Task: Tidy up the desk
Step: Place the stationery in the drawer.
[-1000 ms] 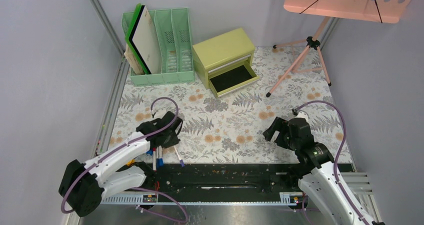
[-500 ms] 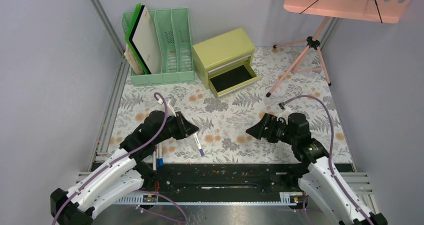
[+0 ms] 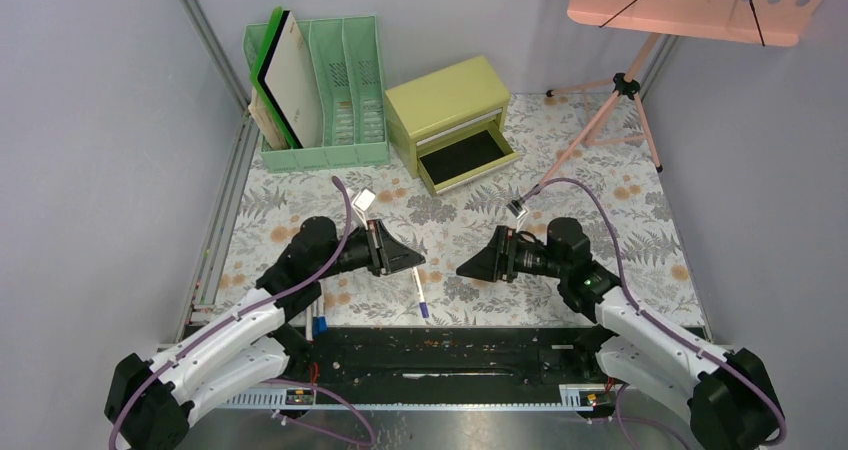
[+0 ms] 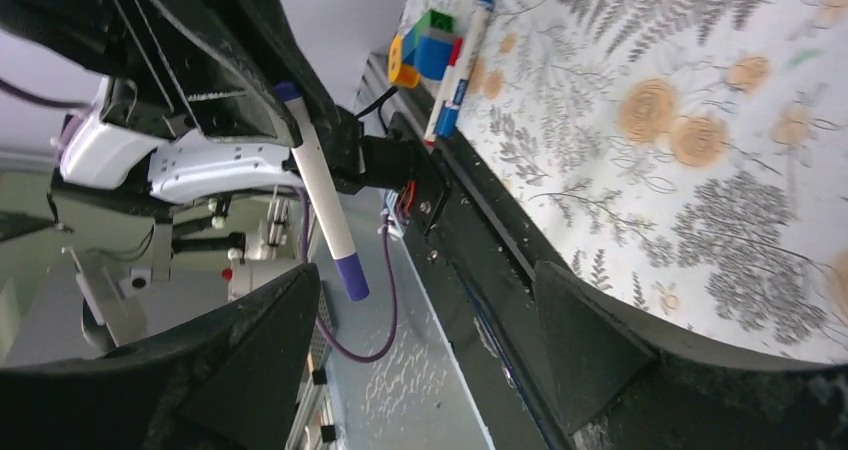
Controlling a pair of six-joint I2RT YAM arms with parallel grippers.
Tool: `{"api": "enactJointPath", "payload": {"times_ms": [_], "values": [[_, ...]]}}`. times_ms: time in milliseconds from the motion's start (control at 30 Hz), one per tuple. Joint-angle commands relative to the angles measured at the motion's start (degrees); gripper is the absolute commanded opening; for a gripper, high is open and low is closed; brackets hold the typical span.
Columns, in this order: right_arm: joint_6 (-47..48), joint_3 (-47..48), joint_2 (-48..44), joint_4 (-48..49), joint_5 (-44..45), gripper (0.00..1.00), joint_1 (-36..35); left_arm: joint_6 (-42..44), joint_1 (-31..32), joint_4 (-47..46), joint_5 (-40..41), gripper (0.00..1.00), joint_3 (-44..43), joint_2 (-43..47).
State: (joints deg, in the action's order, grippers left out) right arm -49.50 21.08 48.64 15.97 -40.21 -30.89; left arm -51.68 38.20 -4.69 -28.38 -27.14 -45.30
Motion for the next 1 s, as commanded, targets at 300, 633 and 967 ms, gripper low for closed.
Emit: {"api": "enactJointPath", "payload": {"times_ms": [300,633,967], "values": [[-6.3,7.5,16.0,23.0,-0.7,0.69,-16.2,-3.8,0.7,-11.4,-4.0,0.0,0.2,-0.3],[-8.0,10.5,21.4,28.2,-1.6,0.32,-20.9,-3.4,0.8,-9.7,-2.2,0.0,0.4,1.4],[-5.9,9.5,19.8,24.7,0.3,0.0,-21.0,-0.9,0.8,1.2,5.4,0.99,-1.3,5.8]]}}
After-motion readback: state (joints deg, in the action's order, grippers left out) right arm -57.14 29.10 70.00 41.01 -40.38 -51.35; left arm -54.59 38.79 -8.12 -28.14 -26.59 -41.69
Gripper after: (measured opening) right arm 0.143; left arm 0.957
